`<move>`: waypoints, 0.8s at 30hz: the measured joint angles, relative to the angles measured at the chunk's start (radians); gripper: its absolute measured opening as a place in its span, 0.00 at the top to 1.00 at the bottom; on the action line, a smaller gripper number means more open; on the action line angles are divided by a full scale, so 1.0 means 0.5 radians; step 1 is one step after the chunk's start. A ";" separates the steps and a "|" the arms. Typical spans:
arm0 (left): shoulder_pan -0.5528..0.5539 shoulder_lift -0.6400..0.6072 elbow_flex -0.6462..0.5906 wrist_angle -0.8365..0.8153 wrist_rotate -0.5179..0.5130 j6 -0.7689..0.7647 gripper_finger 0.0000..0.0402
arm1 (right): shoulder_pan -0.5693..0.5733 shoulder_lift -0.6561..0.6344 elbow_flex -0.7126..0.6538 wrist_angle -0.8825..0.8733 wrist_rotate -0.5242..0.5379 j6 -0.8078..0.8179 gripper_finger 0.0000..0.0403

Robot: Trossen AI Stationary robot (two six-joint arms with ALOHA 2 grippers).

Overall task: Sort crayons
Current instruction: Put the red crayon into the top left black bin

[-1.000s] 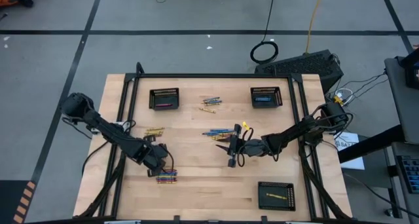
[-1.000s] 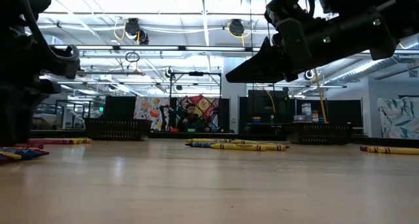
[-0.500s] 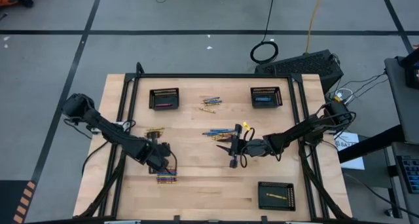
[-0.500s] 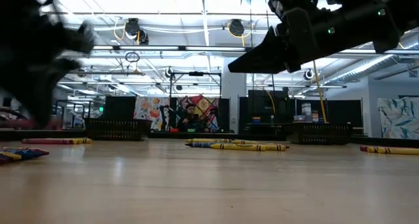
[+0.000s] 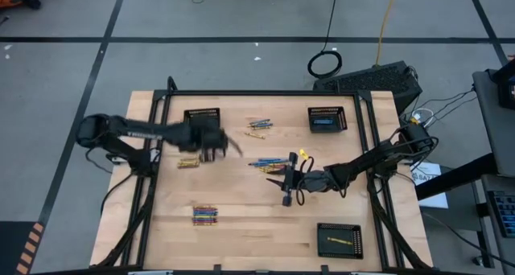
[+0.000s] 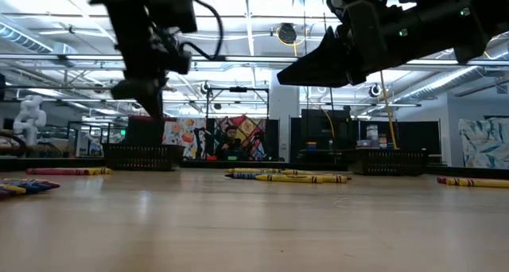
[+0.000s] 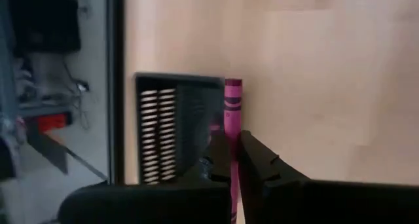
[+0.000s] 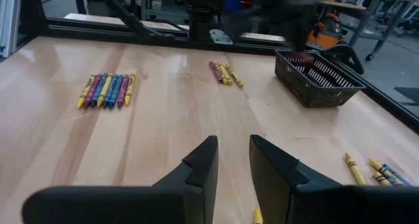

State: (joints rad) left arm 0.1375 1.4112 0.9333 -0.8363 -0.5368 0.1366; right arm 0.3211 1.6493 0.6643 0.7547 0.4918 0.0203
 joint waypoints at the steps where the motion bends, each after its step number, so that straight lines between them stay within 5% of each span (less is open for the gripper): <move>1: 0.115 -0.013 0.000 0.038 0.064 0.110 1.00 | 0.002 0.000 0.000 -0.002 -0.001 0.003 0.82; 7: 0.677 0.012 0.002 0.215 0.516 0.748 1.00 | 0.003 0.001 0.000 -0.026 -0.007 0.003 0.82; 11: 0.903 0.060 0.000 0.179 0.710 0.857 1.00 | 0.003 0.001 0.000 -0.061 -0.006 0.016 0.82; 24: 1.069 0.333 -0.015 0.188 0.760 1.049 0.96 | 0.003 0.002 0.000 -0.068 0.001 0.026 0.82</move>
State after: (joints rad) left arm 0.6720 1.5778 0.9257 -0.7421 -0.1570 0.6609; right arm 0.3225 1.6501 0.6643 0.7208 0.4923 0.0334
